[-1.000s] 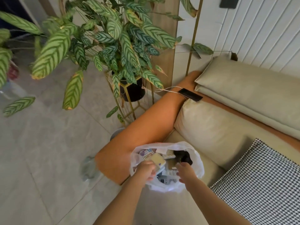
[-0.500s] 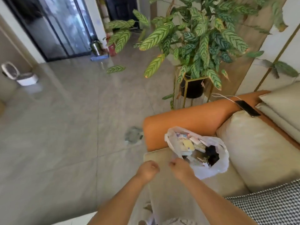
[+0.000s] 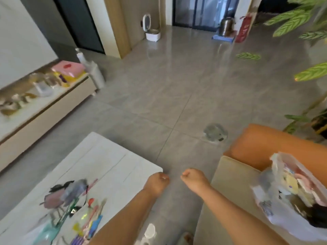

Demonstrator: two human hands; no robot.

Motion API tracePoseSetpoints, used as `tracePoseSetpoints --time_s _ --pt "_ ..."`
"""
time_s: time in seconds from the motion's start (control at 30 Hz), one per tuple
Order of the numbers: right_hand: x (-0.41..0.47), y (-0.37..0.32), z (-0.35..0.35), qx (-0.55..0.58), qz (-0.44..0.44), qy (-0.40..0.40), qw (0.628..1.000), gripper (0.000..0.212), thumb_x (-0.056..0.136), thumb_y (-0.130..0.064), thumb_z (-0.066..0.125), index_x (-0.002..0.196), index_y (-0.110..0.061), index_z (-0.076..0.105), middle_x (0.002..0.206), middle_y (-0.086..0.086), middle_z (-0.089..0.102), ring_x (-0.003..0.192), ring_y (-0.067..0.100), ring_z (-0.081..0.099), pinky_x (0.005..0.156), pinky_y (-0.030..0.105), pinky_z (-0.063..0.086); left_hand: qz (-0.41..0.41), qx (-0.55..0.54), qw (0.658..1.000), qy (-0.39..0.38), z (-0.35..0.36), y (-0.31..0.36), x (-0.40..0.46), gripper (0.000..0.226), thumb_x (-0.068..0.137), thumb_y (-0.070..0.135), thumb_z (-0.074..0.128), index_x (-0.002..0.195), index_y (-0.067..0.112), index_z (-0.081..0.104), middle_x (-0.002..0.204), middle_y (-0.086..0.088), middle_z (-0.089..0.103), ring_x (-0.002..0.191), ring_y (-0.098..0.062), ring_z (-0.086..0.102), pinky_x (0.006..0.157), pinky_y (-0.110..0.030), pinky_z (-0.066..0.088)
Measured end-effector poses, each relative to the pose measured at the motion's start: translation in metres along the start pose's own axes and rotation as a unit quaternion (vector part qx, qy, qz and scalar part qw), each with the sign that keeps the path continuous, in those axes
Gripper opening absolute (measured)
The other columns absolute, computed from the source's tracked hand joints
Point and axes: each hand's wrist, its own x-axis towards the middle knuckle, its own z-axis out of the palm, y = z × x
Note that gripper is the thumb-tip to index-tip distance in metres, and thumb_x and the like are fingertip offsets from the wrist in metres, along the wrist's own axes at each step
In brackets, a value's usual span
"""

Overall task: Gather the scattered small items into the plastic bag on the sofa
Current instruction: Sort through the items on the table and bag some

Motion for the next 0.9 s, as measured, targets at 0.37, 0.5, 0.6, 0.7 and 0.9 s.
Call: tracePoseSetpoints --time_s 0.37,0.5,0.6,0.7,0.9 --pt "-0.040 -0.132 0.157 -0.066 -0.100 -0.129 0.984 0.024 0.085 -0.022 0.056 0.094 -0.002 0.066 0.100 0.011 0.069 0.098 0.027 0.063 0.084 0.032 0.049 -0.148 -0.114 0.977 0.106 -0.075 -0.211 -0.092 0.019 0.088 0.026 0.055 0.085 0.010 0.065 0.103 -0.018 0.070 0.093 -0.027 0.067 0.076 -0.030 0.051" --pt "-0.062 -0.171 0.218 -0.105 -0.119 -0.162 0.974 0.026 0.086 -0.024 0.052 0.096 -0.004 0.065 0.100 0.011 0.068 0.098 0.026 0.062 0.086 0.036 0.051 -0.184 -0.133 0.967 0.117 -0.093 -0.279 -0.127 0.027 0.089 0.027 0.049 0.097 0.008 0.066 0.104 -0.017 0.069 0.094 -0.027 0.066 0.076 -0.032 0.051" --pt "-0.073 -0.194 0.261 -0.155 -0.142 -0.198 0.957 0.022 0.089 -0.026 0.051 0.103 -0.013 0.063 0.105 0.002 0.065 0.099 0.019 0.060 0.086 0.032 0.050 -0.205 -0.145 0.958 0.135 -0.106 -0.320 -0.147 0.028 0.092 0.033 0.047 0.102 0.014 0.066 0.098 -0.010 0.068 0.094 -0.026 0.065 0.072 -0.028 0.048" --pt "-0.079 -0.215 0.299 -0.191 -0.154 -0.222 0.944 0.021 0.089 -0.026 0.052 0.104 -0.016 0.062 0.106 0.001 0.064 0.098 0.018 0.059 0.085 0.031 0.049 -0.230 -0.203 0.939 0.155 -0.116 -0.355 -0.161 0.018 0.093 0.029 0.049 0.091 0.022 0.065 0.090 -0.001 0.067 0.085 -0.022 0.064 0.075 -0.033 0.055" --pt "-0.052 -0.241 0.363 -0.246 -0.169 -0.250 0.921 0.020 0.090 -0.025 0.053 0.104 -0.013 0.062 0.106 0.004 0.065 0.097 0.019 0.059 0.083 0.031 0.049 -0.303 -0.270 0.895 0.185 -0.120 -0.417 -0.156 0.024 0.091 0.029 0.050 0.103 0.015 0.065 0.091 0.001 0.066 0.074 -0.009 0.061 0.062 -0.019 0.047"
